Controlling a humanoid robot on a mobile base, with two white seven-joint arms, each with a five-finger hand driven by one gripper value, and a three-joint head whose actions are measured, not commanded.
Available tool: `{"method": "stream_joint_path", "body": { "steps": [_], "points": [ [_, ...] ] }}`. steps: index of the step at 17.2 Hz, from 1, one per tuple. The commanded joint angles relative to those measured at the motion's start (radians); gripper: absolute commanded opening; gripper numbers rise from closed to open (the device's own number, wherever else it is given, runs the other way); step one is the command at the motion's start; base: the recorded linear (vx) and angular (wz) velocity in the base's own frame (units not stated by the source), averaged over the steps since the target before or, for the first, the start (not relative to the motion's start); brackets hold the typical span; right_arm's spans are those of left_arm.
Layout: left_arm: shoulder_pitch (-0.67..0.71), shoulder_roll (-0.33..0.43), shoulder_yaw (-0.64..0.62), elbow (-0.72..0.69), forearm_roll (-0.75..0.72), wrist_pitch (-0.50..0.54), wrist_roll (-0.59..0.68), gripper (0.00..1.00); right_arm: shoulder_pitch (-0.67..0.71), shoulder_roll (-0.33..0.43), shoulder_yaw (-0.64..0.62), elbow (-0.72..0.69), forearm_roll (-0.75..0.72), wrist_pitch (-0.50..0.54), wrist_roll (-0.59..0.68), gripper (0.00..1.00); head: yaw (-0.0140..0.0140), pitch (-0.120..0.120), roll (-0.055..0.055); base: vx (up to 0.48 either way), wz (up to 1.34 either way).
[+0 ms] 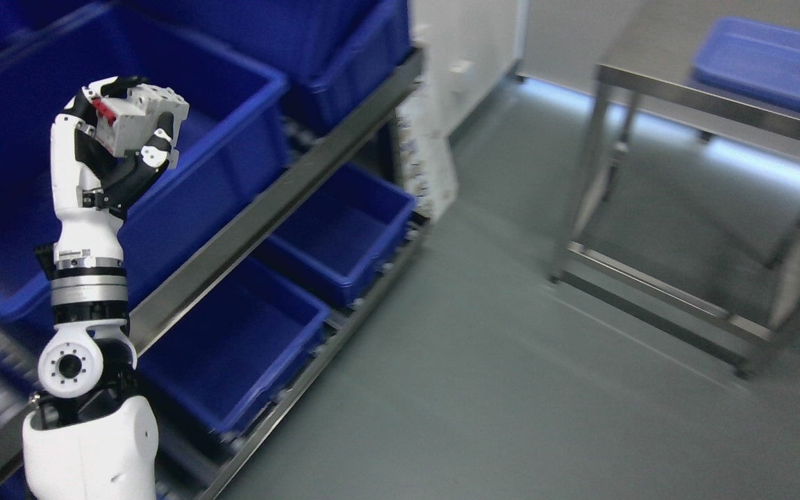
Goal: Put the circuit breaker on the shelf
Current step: 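Carry the breaker in the left hand while turning toward the blue bin shelf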
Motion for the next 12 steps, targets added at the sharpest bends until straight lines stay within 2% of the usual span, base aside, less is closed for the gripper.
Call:
{"method": "stream_joint_path", "body": {
  "steps": [1, 5, 9, 10, 12],
  "points": [
    [-0.092, 0.016, -0.043, -0.007, -0.007, 0.073, -0.015, 0.13, 0.000, -0.017, 0.020, 0.000, 0.000, 0.032, 0.001, 1.00, 0.0000, 0.000, 0.000, -0.174, 1.64],
    [-0.143, 0.023, -0.053, 0.020, -0.026, 0.173, -0.115, 0.13, 0.000, -0.017, 0.020, 0.000, 0.000, 0.032, 0.001, 1.00, 0.0000, 0.000, 0.000, -0.072, 1.49],
    [-0.239, 0.279, -0.142, 0.251, -0.163, 0.184, -0.250, 0.13, 0.000, -0.017, 0.020, 0.000, 0.000, 0.032, 0.000, 1.00, 0.0000, 0.000, 0.000, 0.073, 0.81],
    [-0.273, 0.321, -0.168, 0.320, -0.187, 0.184, -0.273, 0.14, 0.000, -0.017, 0.020, 0.000, 0.000, 0.032, 0.000, 1.00, 0.0000, 0.000, 0.000, 0.114, 0.59],
    [-0.343, 0.353, -0.222, 0.442, -0.247, 0.184, -0.316, 0.15, 0.000, -0.017, 0.020, 0.000, 0.000, 0.032, 0.000, 1.00, 0.0000, 0.000, 0.000, 0.117, 0.46]
  ]
}}
